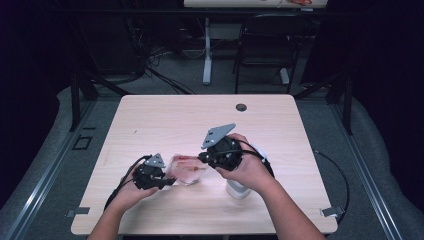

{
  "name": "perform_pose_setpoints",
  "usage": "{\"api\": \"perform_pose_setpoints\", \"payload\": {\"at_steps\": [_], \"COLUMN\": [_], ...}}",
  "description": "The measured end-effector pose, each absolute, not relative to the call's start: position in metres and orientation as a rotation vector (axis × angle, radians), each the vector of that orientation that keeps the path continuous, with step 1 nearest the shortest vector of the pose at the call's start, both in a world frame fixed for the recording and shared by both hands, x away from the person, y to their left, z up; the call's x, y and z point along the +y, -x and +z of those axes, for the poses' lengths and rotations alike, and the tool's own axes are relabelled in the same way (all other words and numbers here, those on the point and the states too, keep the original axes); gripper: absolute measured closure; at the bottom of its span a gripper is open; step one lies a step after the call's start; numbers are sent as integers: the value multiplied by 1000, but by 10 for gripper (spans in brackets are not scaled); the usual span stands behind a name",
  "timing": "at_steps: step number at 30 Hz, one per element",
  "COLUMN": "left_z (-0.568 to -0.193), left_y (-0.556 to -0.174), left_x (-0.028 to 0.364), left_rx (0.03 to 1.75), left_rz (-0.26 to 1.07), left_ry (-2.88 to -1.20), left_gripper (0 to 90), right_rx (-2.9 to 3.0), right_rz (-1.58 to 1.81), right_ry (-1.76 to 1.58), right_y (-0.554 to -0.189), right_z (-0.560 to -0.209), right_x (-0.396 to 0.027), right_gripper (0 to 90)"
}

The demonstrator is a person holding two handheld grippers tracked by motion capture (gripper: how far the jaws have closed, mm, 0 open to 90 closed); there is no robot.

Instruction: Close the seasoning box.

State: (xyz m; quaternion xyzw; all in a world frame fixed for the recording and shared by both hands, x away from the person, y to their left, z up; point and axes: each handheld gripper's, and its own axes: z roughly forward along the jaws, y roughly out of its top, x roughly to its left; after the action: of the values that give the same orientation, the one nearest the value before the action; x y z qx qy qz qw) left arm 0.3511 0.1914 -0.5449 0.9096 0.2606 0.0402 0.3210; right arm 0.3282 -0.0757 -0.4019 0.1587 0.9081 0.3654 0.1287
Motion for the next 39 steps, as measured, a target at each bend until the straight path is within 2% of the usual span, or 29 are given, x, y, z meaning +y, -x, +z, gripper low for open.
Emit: {"api": "perform_pose_setpoints", "payload": {"at_steps": [19,24,39], "left_z": [-546,-542,-534], "left_y": [-351,-350,-342], "left_x": [199,206,221], "left_rx": [702,727,737], "left_rz": [97,100,123], "left_ry": [-2359,-2304,-2282], "left_gripper": [643,606,634], "right_rx": [2642,2650,2671], "right_rz": [1064,1065,1072], "right_ry": [-446,-442,-410], "right_y": [-329,-329,-333], "right_z": [-403,-403,-402], "right_x": [-69,-66,-46], "right_gripper": [854,854,824]}}
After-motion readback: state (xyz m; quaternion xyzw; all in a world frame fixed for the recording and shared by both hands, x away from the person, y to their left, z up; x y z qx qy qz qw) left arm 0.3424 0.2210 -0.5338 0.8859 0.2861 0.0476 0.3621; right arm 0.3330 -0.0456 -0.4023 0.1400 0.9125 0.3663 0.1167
